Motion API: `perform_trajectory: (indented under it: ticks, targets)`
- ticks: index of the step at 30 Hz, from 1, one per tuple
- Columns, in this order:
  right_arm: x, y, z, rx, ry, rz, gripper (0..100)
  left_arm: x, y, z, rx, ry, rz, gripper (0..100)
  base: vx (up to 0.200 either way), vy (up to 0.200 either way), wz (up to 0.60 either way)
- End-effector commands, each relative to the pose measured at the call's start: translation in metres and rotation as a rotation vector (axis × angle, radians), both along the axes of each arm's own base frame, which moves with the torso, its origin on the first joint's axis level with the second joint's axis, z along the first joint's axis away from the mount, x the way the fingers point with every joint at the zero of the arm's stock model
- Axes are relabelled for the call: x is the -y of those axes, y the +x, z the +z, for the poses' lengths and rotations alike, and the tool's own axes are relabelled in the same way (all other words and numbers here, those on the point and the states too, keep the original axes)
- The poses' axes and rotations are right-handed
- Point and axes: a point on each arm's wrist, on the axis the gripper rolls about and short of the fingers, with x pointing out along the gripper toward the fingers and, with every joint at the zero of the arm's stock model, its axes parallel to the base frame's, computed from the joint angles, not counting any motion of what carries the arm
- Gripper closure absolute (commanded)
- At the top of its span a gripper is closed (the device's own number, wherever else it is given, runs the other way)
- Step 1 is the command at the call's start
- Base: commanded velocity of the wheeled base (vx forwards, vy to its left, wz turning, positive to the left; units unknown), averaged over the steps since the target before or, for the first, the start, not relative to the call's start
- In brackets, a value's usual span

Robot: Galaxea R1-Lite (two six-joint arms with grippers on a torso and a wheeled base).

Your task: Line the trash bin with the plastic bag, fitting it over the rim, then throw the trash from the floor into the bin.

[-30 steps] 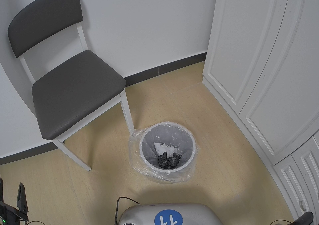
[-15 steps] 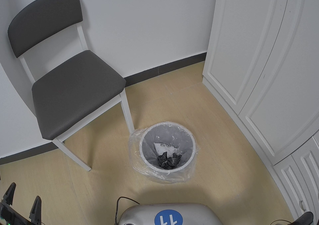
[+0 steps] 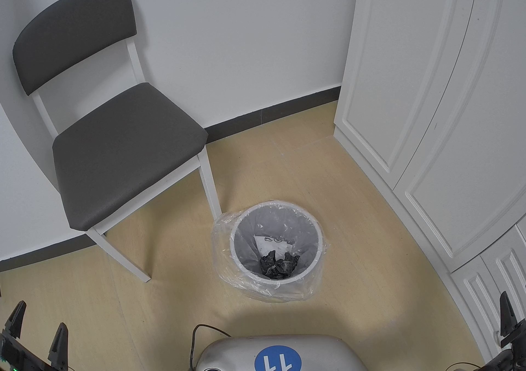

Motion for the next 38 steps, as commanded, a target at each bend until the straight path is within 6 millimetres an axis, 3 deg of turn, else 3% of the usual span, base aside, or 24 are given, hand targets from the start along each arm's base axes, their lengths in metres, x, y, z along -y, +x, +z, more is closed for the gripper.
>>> perform_trajectory:
  ticks: [1,12,13,38]
  targets:
    - [-0.0003,0.0003,-0.0048,-0.004,-0.008,0.015,0,0.0,0.0003,-0.005,-0.004,0.001,-0.001,0,0.0,0.0,0.0]
    - [-0.0023,0.0004,-0.007,-0.033,-0.083,0.096,0,0.0001,0.0003,-0.005,-0.004,0.003,-0.002,0,0.0,0.0,0.0]
    - [-0.0028,0.0006,-0.009,-0.053,-0.149,0.117,0,0.0001,0.0003,-0.005,-0.004,0.001,-0.002,0,0.0,0.0,0.0]
    - [-0.0025,0.0005,-0.0113,-0.074,-0.088,0.113,0,0.0,0.0003,-0.0049,-0.002,-0.002,-0.001,0,0.0,0.0,0.0]
